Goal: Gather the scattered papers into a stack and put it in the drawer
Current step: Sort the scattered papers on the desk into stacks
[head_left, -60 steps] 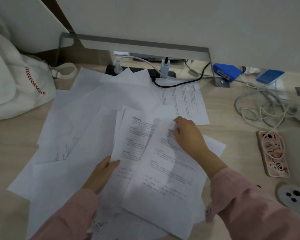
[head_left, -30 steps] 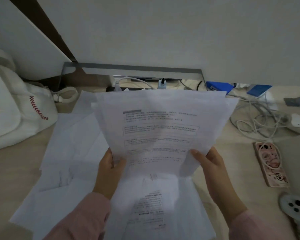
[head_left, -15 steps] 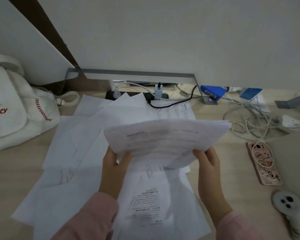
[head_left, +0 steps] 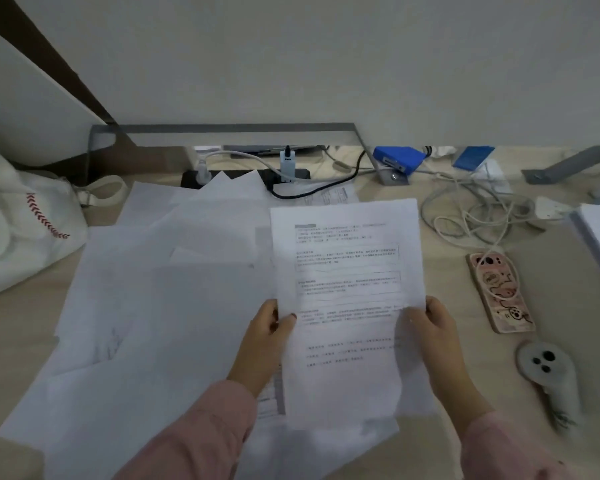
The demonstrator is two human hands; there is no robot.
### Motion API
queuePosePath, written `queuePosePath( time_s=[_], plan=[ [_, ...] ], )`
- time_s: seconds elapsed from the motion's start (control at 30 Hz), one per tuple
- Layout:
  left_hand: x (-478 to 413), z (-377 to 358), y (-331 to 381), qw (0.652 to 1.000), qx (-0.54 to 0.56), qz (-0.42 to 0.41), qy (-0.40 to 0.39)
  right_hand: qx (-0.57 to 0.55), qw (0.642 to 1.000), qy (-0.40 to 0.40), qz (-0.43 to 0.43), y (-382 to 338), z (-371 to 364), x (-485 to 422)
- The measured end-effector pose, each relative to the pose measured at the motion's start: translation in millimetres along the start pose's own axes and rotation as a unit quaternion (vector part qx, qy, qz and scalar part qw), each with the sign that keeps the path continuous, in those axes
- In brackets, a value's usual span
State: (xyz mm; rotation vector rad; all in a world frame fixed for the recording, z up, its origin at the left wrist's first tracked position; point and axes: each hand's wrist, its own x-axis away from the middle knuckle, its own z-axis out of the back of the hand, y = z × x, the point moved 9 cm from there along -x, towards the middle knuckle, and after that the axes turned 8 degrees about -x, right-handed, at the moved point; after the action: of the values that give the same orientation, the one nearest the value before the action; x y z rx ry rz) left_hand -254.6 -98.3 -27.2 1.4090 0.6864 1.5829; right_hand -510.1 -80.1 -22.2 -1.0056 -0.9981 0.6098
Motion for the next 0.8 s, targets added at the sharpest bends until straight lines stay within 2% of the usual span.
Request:
queuePosePath(
  time_s=[0.13,0.3,0.57,0.63,0.7,0.8],
  plan=[
    [-4,-60,-30,0.995,-0.033,0.075,-0.057,0.073,0.996,0.047,-0.035,26,50,-19],
    [-7,-118,-42,0.986,-0.032,0.117,-0.119,0.14,0.984,0.078,-0.074,55,95,-39],
    [-8,-155,-37,0.977,-0.044,0.095,-0.187,0.179,0.976,0.098,-0.072,62,116,-56],
    [-13,-151,-33,0.98,-0.08,0.057,-0.174,0.232,0.965,0.113,-0.041,56,117,-55],
    [-17,-132,-29,0.98,-0.153,0.016,-0.123,0.278,0.953,0.125,-0.007,43,112,-51],
    [-19,-85,-18,0.97,-0.239,-0.05,-0.019,0.243,0.966,0.082,0.009,30,82,-47]
  ],
)
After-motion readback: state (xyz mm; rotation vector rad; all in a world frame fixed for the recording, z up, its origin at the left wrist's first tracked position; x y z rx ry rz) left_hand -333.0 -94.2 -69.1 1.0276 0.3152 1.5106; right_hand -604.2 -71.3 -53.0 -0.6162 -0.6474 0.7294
